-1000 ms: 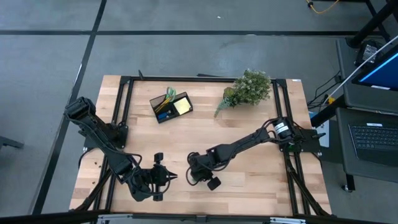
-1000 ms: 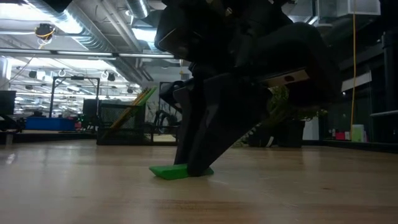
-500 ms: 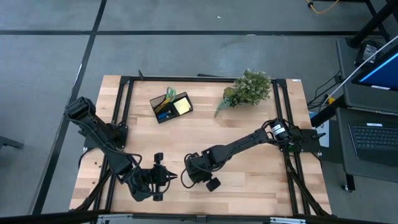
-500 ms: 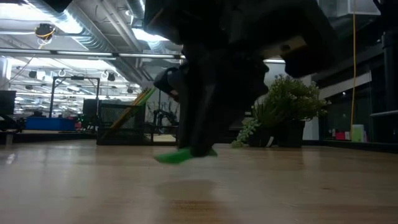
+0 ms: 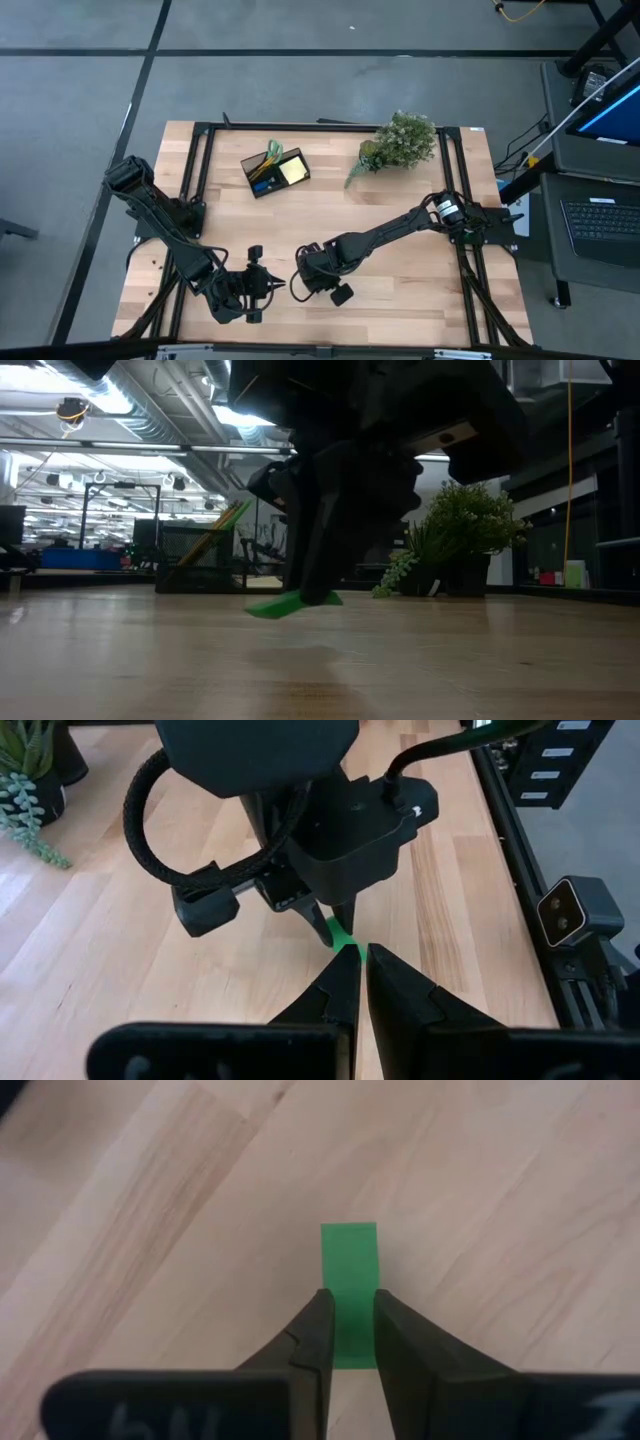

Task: Pick and place office supplies into organizer
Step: Put the green eraser into the desk organizer

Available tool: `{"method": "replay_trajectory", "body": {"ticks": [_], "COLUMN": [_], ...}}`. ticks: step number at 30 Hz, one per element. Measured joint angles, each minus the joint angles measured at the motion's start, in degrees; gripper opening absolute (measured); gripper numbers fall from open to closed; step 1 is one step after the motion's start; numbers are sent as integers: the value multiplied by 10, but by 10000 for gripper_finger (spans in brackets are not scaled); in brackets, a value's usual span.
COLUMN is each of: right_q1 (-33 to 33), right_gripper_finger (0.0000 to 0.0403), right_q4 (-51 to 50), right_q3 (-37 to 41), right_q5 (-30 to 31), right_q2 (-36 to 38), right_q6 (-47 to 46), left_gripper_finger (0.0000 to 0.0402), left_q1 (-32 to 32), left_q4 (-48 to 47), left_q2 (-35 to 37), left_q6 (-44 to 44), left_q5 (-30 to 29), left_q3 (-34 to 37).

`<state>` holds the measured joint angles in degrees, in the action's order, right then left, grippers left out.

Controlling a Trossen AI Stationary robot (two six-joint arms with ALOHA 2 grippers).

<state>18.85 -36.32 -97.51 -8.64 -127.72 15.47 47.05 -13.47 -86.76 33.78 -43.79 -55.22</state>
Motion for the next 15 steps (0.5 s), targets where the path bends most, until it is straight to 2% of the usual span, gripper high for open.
{"method": "replay_trajectory", "body": {"ticks": [9,15], "right_q1": [0,0], "right_gripper_finger": [66,61], "right_q4": [-1,-32], "right_q3": [-1,-32], "right_q5": [1,2], "right_q2": [1,2], "right_q6": [1,2], "left_gripper_finger": [19,38], "left_q1": [0,0], "left_q4": [0,0], "left_q2": [0,0], "left_q6": [23,36], "left_q5": [-14,-30], "left_q3": [0,0]}}
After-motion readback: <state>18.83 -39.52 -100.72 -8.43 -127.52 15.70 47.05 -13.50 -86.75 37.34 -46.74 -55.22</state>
